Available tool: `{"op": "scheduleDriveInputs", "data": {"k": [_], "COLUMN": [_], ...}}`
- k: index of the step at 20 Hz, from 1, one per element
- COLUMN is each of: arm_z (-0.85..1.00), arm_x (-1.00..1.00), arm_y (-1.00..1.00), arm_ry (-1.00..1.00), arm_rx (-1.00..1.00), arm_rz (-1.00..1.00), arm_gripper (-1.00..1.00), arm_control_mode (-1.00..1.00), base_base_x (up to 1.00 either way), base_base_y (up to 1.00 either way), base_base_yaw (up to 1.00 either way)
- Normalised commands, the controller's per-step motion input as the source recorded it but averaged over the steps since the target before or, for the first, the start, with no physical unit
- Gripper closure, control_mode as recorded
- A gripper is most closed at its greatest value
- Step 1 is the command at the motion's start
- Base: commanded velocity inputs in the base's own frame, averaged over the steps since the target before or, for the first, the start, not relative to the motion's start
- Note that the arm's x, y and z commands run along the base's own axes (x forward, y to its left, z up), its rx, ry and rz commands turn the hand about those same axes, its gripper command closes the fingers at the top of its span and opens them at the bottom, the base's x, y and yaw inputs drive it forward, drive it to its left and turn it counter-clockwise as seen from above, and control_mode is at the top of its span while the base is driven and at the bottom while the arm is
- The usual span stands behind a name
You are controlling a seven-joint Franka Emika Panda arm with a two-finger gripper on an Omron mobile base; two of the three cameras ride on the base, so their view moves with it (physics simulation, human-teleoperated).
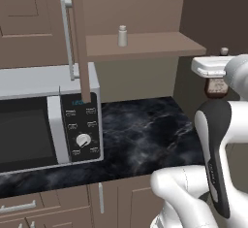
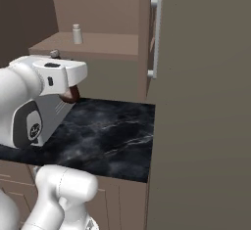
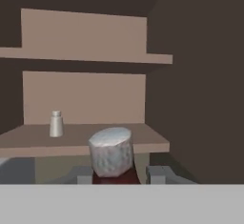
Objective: Move the shaker and ketchup from the cabinet to the dining counter.
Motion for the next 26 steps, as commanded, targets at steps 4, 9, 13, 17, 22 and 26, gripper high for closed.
{"op": "scheduleDriveInputs", "data": {"k": [4, 9, 13, 17, 22, 26], "arm_z": [-0.04, 0.0, 0.0, 0.0, 0.0, 0.0], "arm_x": [-0.01, 0.0, 0.0, 0.0, 0.0, 0.0], "arm_y": [0.0, 0.0, 0.0, 0.0, 0.0, 0.0], "arm_ry": [0.0, 0.0, 0.0, 0.0, 0.0, 0.0], "arm_rx": [-0.04, 0.0, 0.0, 0.0, 0.0, 0.0], "arm_rz": [0.0, 0.0, 0.0, 0.0, 0.0, 0.0], "arm_gripper": [1.0, 1.0, 1.0, 1.0, 1.0, 1.0], "arm_control_mode": [1.0, 1.0, 1.0, 1.0, 1.0, 1.0], "base_base_x": [-0.01, -0.38, -0.86, -0.68, -0.24, -0.07], "base_base_y": [0.01, 0.01, 0.08, 0.41, 0.58, 0.47], "base_base_yaw": [0.0, 0.02, 0.42, 0.69, 0.84, 0.96]}}
